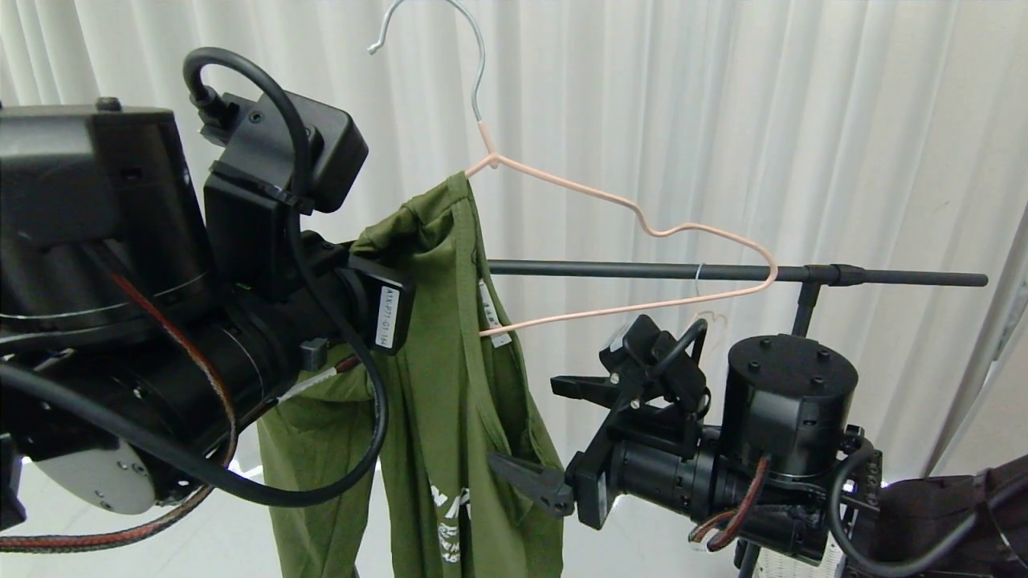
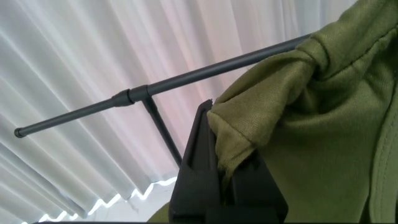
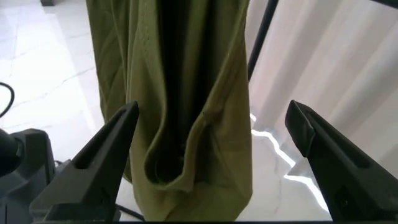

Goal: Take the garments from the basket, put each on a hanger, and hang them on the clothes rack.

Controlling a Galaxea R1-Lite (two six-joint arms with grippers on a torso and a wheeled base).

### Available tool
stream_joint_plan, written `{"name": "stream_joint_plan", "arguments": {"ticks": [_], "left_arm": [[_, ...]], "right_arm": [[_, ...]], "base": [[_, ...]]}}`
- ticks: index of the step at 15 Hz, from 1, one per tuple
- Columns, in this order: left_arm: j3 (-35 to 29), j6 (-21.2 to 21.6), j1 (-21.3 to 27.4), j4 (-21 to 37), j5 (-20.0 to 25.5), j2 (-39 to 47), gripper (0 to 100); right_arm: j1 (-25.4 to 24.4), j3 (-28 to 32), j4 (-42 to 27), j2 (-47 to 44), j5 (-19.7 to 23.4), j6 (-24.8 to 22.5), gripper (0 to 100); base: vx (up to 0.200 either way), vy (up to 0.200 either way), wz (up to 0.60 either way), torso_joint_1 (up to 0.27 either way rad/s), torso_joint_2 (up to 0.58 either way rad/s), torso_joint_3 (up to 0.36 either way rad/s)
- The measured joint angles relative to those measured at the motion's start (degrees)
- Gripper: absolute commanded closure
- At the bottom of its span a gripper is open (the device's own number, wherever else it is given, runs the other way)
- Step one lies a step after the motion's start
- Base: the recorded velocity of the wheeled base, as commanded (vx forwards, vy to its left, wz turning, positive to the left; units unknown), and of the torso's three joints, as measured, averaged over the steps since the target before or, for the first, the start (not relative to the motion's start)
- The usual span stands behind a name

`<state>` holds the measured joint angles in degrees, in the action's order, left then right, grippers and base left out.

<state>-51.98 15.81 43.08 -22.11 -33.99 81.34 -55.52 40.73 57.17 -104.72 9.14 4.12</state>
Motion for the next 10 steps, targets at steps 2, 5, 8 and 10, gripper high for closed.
{"name": "stream_joint_plan", "arguments": {"ticks": [2,5,8,10], "left_arm": [[0.09,-0.02,0.00,0.00,0.00,0.00,100],[0.52,-0.05,0.00,-0.02,-0.02,-0.06,100],[0.66,-0.05,0.07,-0.07,-0.02,-0.27,100],[0.66,-0.05,0.07,-0.07,-0.02,-0.41,100]], "right_arm": [[0.20,-0.10,0.55,0.39,-0.04,0.11,0],[0.63,-0.07,0.63,0.98,-0.09,0.12,0],[1.48,-0.02,0.63,1.17,-0.09,0.11,0],[2.00,-0.33,0.66,0.85,-0.12,0.11,0]], "base": [[0.000,0.000,0.00,0.000,0.00,0.000],[0.000,0.000,0.00,0.000,0.00,0.000],[0.000,0.000,0.00,0.000,0.00,0.000],[0.000,0.000,0.00,0.000,0.00,0.000]]}}
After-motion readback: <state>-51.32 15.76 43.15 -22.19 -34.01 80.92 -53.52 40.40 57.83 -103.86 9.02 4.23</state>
